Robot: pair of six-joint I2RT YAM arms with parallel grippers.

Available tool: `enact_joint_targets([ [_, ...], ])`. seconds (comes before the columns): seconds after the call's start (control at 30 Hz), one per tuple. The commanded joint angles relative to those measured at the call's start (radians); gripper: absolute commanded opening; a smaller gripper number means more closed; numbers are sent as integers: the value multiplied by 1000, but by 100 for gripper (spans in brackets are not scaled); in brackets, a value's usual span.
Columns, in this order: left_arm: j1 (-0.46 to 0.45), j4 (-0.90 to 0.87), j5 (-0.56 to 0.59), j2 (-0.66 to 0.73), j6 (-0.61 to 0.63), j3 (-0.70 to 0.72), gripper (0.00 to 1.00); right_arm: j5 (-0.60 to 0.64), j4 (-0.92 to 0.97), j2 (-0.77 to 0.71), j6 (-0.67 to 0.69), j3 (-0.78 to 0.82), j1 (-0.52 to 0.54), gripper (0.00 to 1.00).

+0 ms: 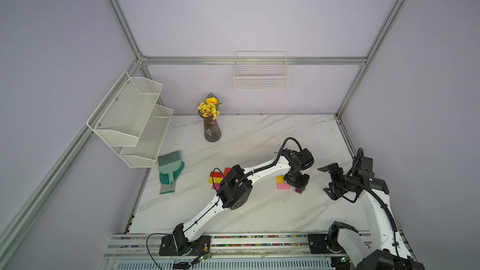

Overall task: Assemble the letter c with building blocks
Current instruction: Place the building block at the center of the board, then assemble the building block at the center of the board.

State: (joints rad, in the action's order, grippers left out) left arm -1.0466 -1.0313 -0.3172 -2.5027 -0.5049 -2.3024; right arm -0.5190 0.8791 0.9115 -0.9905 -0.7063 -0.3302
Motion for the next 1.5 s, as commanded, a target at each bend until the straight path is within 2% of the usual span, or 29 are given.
enact_joint_targets([
  [0.0, -6, 2, -30, 3, 12, -34, 24, -18, -19, -31, -21, 18, 2, 95],
  [0.27, -6, 27, -67, -15, 11, -47, 53, -19, -11, -117, -63, 51, 2, 95],
  [0.4, -5, 27, -74, 2, 14, -52, 58, -20, -5, -143, -78, 47, 2, 95],
  [0.57, 0, 30, -55, 101, 16, -2, 60, -25, 27, -163, -59, 38, 2, 94],
  [0.7, 18, 74, -19, 263, 19, 158, 63, -8, 104, -142, 54, 31, 2, 93],
  [0.83, 62, 174, 23, 471, 4, 428, 66, -11, 146, -147, 130, 68, 2, 92],
  [1.07, 201, 300, 40, 772, -53, 824, 73, -39, 180, -273, 123, 203, 15, 89],
  [1.27, 317, 363, 21, 885, -103, 990, 83, -54, 172, -335, 120, 275, 23, 87],
  [1.33, 345, 382, 9, 898, -119, 1015, 86, -52, 146, -300, 137, 277, 33, 86],
  [1.47, 373, 395, 6, 894, -142, 1017, 100, -2, 84, -183, 162, 238, 89, 86],
])
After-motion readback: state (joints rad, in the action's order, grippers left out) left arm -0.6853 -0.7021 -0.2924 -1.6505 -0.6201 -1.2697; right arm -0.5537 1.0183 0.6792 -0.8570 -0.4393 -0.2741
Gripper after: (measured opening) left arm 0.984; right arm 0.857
